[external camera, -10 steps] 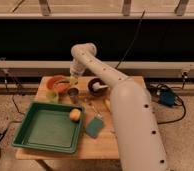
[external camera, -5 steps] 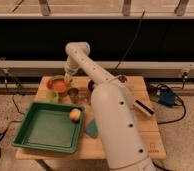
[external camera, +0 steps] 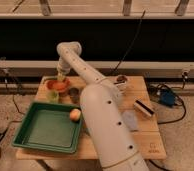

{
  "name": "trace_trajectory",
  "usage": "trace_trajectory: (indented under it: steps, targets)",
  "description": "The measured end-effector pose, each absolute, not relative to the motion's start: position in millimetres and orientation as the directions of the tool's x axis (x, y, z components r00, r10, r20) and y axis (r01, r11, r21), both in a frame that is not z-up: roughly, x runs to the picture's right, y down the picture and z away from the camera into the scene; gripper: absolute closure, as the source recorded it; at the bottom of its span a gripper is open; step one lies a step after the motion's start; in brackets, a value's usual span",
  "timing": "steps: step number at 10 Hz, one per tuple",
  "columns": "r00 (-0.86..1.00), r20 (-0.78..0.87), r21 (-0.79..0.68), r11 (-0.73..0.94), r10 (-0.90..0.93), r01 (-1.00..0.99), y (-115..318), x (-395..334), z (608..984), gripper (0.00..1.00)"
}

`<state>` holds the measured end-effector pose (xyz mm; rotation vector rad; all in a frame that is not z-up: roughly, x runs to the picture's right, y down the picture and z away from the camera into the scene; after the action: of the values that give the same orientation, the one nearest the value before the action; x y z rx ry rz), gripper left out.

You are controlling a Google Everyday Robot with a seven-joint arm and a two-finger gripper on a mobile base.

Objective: Place pepper in red bowl

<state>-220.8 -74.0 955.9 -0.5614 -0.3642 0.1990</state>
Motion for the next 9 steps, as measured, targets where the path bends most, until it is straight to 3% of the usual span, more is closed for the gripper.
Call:
trace_trajectory:
  steps: [3,4,9]
  targets:
    - [0.922,0.240,-0.527,0.838,0.304,-0.139,-72,-236,958,0.28]
    - [0.920,0.239,-0.522,0.840,0.310,-0.148,-72,-234,958,0.23]
    - [0.919,0.237,-0.518,0.842,0.314,-0.154,-72,-232,958,0.20]
